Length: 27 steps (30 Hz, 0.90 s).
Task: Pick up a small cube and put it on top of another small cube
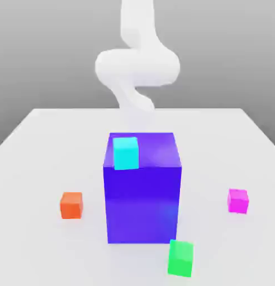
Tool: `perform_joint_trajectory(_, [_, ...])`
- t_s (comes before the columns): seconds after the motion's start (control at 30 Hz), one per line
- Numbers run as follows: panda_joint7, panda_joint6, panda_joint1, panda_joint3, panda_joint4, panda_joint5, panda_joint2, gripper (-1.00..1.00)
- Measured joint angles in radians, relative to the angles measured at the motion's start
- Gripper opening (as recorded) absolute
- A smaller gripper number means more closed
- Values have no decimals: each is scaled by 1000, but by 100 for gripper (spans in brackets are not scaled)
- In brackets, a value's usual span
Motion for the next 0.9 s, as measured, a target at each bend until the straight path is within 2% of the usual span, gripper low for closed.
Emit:
perform_joint_trajectory(0.43, [-329, 318, 326, 161, -288, 9, 485, 0])
perform_joint_trajectory(0.67, [-454, 484, 479, 261, -436, -48, 742, 0])
perform_joint_trajectory(0.77, [-401, 565, 519, 214, -435, -145, 853, 0])
perform_joint_trajectory(0.9, [-328, 679, 632, 78, -407, -244, 997, 0])
